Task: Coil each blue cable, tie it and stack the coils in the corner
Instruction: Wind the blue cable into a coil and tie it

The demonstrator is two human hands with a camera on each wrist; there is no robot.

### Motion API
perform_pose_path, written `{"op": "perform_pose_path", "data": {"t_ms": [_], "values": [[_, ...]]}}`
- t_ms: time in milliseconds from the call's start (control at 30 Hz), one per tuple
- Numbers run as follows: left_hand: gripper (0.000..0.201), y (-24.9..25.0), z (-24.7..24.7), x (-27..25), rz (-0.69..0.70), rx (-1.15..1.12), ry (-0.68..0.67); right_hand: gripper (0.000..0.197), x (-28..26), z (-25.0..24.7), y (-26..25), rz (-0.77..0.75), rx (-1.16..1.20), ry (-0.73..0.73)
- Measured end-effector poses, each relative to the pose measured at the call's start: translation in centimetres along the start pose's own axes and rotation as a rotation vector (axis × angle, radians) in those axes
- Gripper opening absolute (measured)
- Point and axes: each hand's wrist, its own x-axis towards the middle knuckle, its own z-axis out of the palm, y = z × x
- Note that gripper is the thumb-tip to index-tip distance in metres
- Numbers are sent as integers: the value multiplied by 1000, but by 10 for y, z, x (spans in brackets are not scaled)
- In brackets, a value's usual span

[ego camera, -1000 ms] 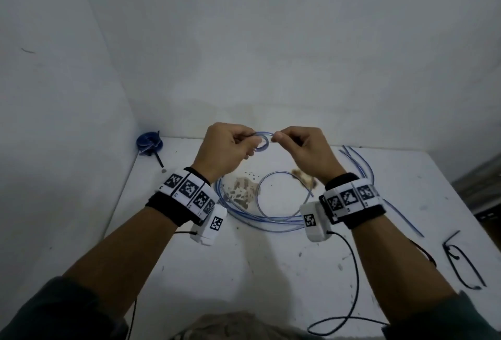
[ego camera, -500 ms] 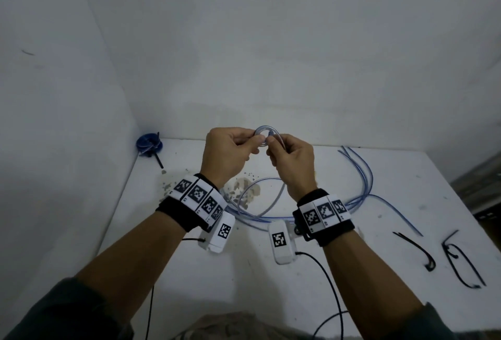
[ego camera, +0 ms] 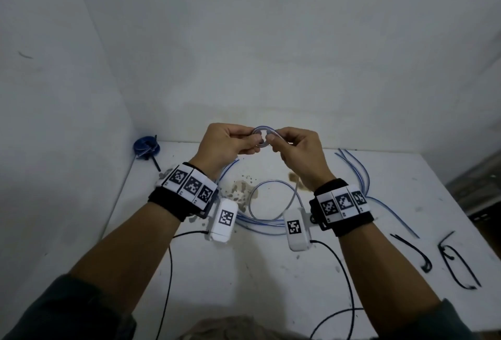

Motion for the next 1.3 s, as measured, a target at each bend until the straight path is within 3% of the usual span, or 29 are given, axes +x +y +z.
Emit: {"op": "perform_pose_path", "data": {"t_ms": [100, 233, 400, 500, 633, 700, 900, 1033, 1133, 1233, 1300], "values": [[17, -3, 7, -3, 11, -102, 47, 16, -3, 9, 3, 18, 145, 66], [17, 1, 10, -6, 16, -164, 1, 13, -9, 16, 4, 73, 372, 62], [20, 7, -2, -6, 58, -28, -55, 14, -10, 13, 2, 56, 302, 53], [22, 7, -3, -7, 87, -3, -37, 15, -9, 13, -1, 132, 332, 35], [22, 2, 0, -7, 97, -20, -9, 40, -9, 18, -6, 283, 470, 53], [21, 1, 0, -6, 102, -6, -9, 44, -9, 19, -7, 302, 452, 63], [19, 3, 4, -6, 78, -94, 61, 14, -13, 28, 2, -17, 199, 191], [20, 2, 10, -10, 47, -151, 53, 12, -18, 40, 8, -45, 280, 256], [21, 1, 1, -13, 7, -100, -13, 14, -18, 32, 6, -45, 268, 172], [17, 4, -13, -9, 29, 186, -92, 10, -15, 14, 1, -19, 133, 9], [13, 8, -17, -8, 61, 262, -115, 13, -10, 5, 0, -18, 22, -105]]}}
